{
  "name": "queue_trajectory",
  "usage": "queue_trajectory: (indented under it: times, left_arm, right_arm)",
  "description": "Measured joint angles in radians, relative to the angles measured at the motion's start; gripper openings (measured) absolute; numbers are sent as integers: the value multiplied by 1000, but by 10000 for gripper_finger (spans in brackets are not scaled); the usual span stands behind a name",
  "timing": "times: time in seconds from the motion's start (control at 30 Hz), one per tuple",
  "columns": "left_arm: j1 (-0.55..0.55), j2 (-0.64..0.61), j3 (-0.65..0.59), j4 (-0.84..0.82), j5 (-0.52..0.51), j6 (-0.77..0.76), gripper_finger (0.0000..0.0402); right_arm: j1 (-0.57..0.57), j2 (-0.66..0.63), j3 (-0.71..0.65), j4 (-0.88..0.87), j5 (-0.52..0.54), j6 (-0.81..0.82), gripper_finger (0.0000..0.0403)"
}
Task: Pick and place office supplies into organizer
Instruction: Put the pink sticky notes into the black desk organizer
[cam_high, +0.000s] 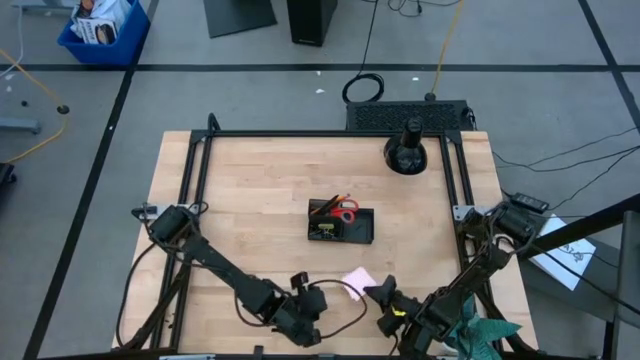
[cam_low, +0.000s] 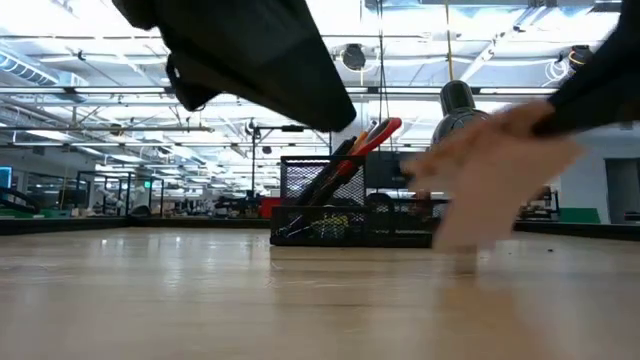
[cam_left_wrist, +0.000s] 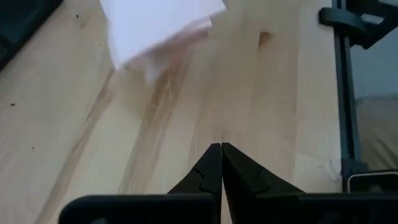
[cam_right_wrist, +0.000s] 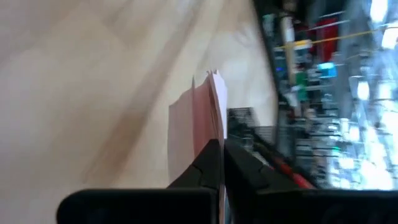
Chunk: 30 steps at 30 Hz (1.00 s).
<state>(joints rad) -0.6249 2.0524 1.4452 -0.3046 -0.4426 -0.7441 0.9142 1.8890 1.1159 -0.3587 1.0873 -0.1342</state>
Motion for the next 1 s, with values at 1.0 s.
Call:
queue_trajectory:
  times: [1.0]
  left_arm:
    - [-115, 6, 0, -15, -118, -52, 8]
  right_arm:
    - [-197, -25, 106, -502, 148, 138, 0]
